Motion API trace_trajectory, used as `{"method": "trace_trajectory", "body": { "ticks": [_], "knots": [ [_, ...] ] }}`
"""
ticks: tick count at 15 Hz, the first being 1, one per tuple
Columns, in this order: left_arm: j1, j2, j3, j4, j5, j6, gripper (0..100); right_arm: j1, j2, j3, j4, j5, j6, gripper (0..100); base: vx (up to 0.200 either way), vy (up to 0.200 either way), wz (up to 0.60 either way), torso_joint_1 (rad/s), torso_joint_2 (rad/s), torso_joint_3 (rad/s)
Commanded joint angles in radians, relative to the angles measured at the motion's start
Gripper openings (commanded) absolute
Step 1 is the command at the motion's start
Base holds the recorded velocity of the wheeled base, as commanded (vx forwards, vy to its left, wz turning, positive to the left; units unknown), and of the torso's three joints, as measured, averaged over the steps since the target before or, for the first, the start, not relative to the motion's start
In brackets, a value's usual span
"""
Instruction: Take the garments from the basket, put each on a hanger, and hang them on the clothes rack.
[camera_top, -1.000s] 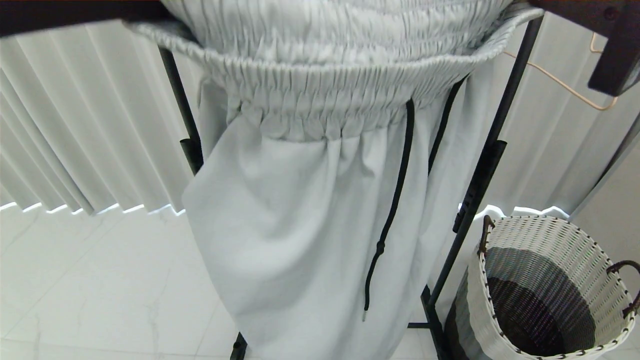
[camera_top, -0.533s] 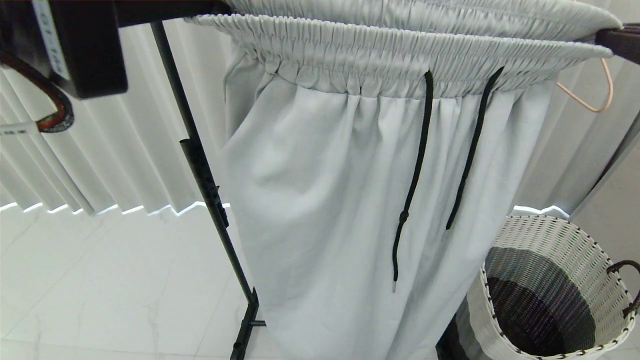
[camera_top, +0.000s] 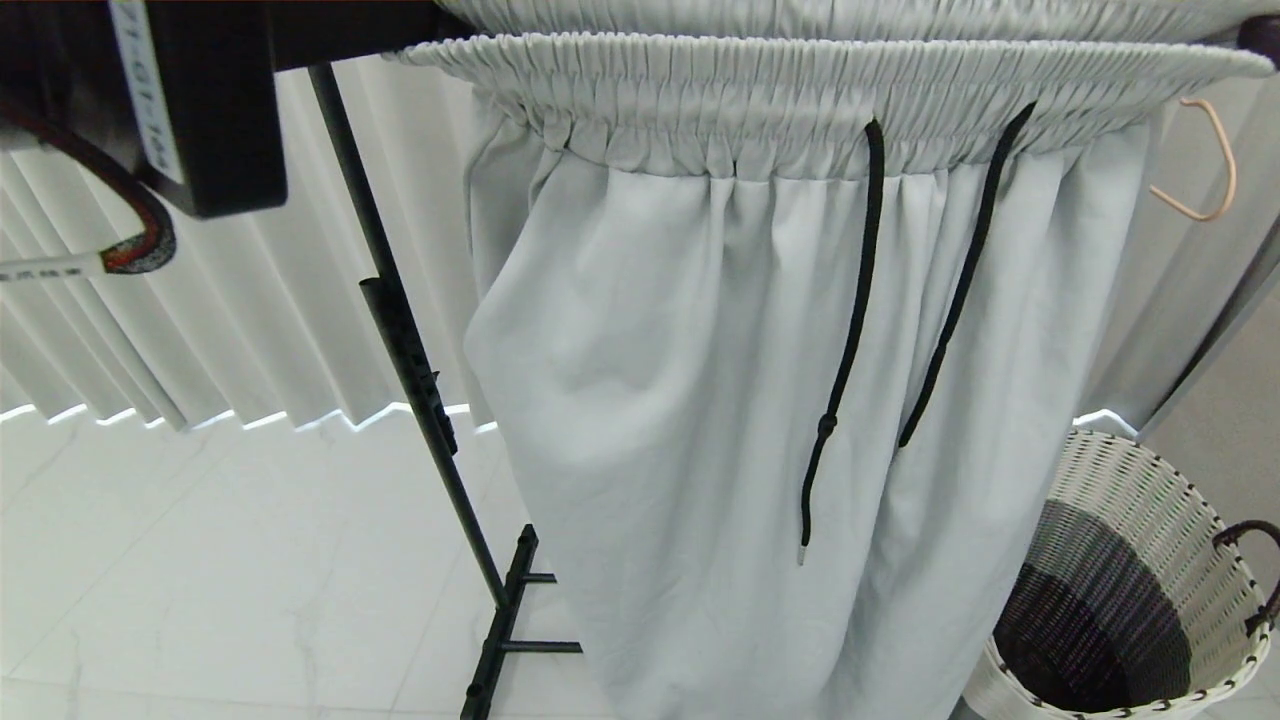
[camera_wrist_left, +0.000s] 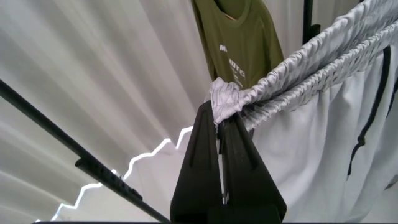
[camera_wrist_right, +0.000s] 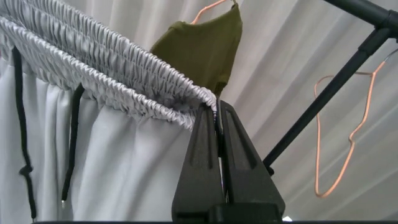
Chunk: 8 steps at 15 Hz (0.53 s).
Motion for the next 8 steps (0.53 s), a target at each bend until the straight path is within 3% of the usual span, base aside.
{"method": "trace_trajectory", "body": {
  "ticks": [1,4,5,8],
  "knots": [
    [0.0,0.002,0.002,0.0,0.0,0.002,0,0.001,0.0,0.001,0.001,-0.001,0.0,0,0.0,0.0,0.0,0.0,0.0,0.0],
    [0.0,0.003,0.0,0.0,0.0,0.002,0,0.001,-0.006,0.001,0.004,-0.001,0.0,0,0.0,0.0,0.0,0.0,0.0,0.0],
    [0.0,0.002,0.0,0.0,0.0,0.002,0,0.001,-0.008,0.001,0.012,-0.001,0.0,100,0.0,0.0,0.0,0.0,0.0,0.0],
    [0.003,0.002,0.0,0.0,0.002,0.004,0,0.003,-0.026,0.018,0.019,0.012,-0.002,100,0.0,0.0,0.0,0.0,0.0,0.0]
  ]
}}
